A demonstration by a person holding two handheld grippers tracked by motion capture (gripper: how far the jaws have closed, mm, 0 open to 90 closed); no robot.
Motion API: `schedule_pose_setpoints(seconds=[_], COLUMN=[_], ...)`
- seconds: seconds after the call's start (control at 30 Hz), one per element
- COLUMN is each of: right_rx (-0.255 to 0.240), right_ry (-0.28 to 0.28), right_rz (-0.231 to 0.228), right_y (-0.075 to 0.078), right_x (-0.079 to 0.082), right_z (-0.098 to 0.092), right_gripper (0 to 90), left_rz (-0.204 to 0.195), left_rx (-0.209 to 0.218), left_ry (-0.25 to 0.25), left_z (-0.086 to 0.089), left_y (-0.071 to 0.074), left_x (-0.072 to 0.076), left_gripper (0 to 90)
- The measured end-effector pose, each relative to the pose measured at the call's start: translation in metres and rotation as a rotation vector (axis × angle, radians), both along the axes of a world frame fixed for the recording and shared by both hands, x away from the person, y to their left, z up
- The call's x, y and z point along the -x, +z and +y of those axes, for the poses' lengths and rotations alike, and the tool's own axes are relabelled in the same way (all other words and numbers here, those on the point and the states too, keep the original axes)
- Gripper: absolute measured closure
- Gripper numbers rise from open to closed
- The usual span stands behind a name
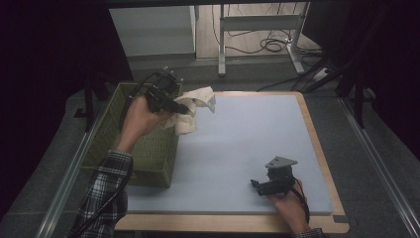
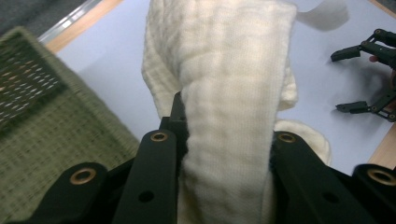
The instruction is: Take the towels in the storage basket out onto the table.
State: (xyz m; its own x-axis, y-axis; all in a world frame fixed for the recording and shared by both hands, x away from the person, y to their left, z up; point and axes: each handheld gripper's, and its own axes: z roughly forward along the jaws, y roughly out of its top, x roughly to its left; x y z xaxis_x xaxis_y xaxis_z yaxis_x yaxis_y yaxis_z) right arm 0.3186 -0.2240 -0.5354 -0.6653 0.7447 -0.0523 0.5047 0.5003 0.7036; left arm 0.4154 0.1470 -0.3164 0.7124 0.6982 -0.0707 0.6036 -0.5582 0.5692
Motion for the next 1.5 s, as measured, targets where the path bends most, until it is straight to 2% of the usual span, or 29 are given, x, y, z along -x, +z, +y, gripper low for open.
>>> schedule_pose_setpoints(seconds=[0.4,0.87,1.07,1.3,1.5], right_rx=[-0.001,-0.003,-0.002,-0.002,-0.003], right_ry=[-0.001,-0.002,-0.001,-0.001,-0.002], right_rz=[0.001,0.002,0.001,0.000,0.000], right_y=[0.000,0.000,0.000,0.000,0.000], right_x=[0.000,0.000,0.000,0.000,0.000], right_z=[0.000,0.000,0.000,0.000,0.000], right_gripper=[3.5,3.5,3.5,3.5,3.5], left_rz=[0.030,0.060,0.064,0.067,0.074], left_rx=[0.009,-0.013,0.014,0.026,0.014], left_ry=[-0.052,-0.111,-0.113,-0.132,-0.119], left_z=[-0.044,-0.092,-0.111,-0.132,-0.142], left_y=[-0.033,-0.068,-0.084,-0.103,-0.121], left_x=[-0.010,-0.020,-0.024,-0.028,-0.035], left_gripper=[72.4,72.2,72.1,71.5,70.6])
